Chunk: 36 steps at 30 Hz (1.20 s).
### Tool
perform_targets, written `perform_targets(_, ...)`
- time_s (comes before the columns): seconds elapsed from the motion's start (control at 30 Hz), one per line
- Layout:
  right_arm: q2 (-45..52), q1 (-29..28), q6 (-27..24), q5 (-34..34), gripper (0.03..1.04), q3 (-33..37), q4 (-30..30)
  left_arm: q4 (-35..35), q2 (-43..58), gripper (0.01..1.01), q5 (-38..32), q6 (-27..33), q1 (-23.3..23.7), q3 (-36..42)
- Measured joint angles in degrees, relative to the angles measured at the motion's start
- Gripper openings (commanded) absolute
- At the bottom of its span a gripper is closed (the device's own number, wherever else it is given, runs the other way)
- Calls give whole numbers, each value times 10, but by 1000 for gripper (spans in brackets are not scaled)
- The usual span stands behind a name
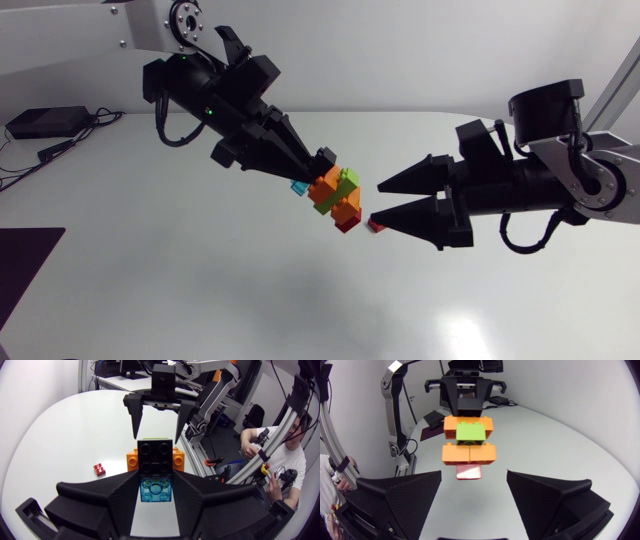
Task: Separate the duplo bricks
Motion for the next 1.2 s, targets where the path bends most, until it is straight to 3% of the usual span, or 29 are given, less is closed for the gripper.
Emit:
perform_targets(0.37,12,19,-19,-12,930,-6,-10,-30,6,262,24,-1,5,22)
perform_targets(1.07,45,31,-25,-27,811,-6,-7,-33,19,262,34,-1,-10,25)
perform_targets(1.2,45,31,-23,-34,705,-5,-6,-33,19,262,34,-1,-15,26)
